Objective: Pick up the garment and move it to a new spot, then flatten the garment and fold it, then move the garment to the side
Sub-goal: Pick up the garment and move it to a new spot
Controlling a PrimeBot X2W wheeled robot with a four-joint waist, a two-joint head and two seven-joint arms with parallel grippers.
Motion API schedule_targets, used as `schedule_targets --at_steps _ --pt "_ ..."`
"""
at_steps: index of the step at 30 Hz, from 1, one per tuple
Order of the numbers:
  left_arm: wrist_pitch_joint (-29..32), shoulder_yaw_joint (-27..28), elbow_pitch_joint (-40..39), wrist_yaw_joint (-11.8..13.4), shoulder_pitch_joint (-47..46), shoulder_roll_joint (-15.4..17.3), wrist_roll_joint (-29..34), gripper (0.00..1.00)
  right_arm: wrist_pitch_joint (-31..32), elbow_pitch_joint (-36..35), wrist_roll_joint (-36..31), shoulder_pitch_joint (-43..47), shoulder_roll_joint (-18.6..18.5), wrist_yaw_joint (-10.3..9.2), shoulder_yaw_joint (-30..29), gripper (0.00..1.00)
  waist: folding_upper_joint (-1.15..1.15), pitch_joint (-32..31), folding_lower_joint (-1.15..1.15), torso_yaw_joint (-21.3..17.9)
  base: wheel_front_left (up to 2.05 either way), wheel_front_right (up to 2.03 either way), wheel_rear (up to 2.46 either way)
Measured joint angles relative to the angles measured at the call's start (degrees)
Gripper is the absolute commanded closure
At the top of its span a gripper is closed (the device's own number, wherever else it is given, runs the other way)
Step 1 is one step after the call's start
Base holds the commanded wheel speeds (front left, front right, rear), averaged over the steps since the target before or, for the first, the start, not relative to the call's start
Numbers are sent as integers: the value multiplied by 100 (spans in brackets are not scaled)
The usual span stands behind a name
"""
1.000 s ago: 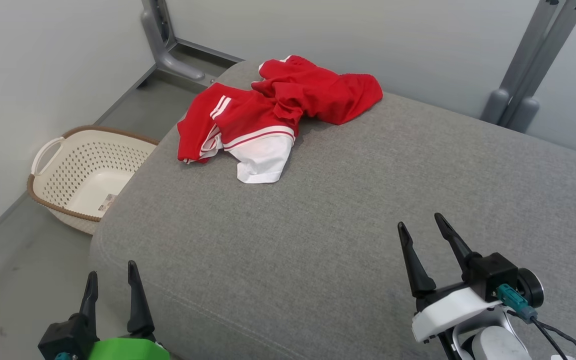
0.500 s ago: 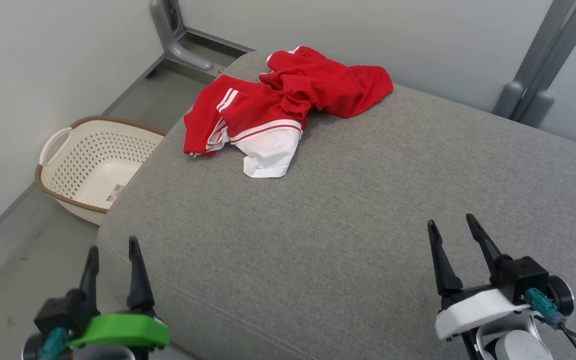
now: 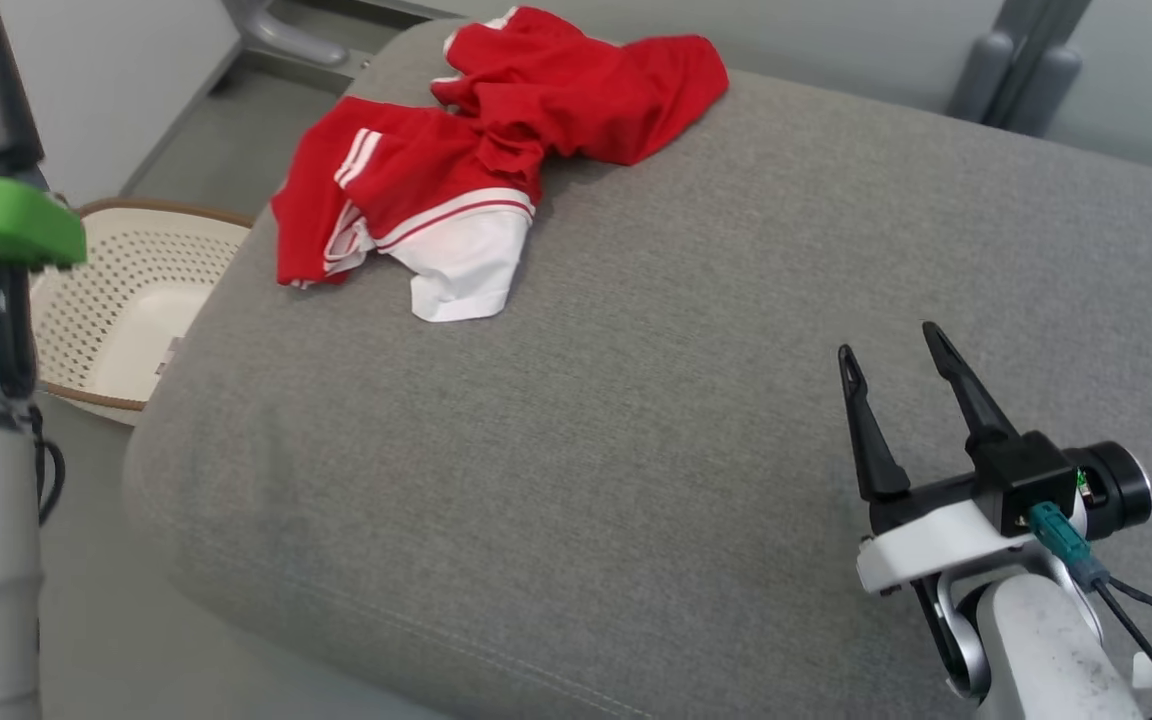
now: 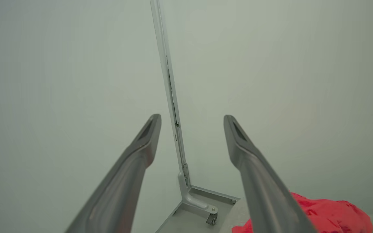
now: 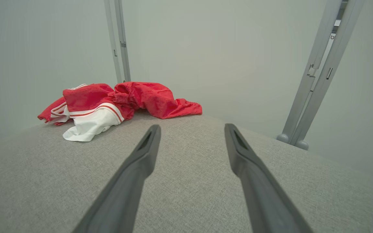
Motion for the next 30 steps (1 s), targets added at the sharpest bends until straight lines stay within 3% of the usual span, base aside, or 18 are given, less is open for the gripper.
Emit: schedule_targets --at_steps 7,18,25,26,27,29,30 --pt "710 -114 1319 -136 -1083 42 -220 0 0 -89 -277 -232 -8 0 30 0 0 646 0 -584 0 0 0" --pt "1659 -78 3211 -290 -1265 -178 -797 0 0 -227 -457 -323 -12 0 -98 0 0 1546 0 -1270 0 0 0" --pt "1709 -20 3801 -205 -1248 -113 -855 0 0 -257 -461 -349 -11 0 -116 0 0 1865 0 -1533 0 0 0" --pt "1693 -25 3830 -213 -1249 -114 -859 24 0 -257 -460 -356 -11 0 -121 0 0 1885 0 -1553 0 0 0" --pt "1659 -32 3875 -225 -1254 -114 -871 55 0 -256 -459 -365 -11 0 -127 0 0 1904 0 -1573 0 0 0" --pt "1569 -73 3921 -277 -1266 -113 -880 96 0 -244 -446 -369 -11 0 -142 0 0 1906 0 -1584 0 0 0" --pt "1507 -92 3935 -301 -1274 -113 -880 100 0 -234 -438 -369 -11 0 -143 0 0 1891 0 -1583 0 0 0"
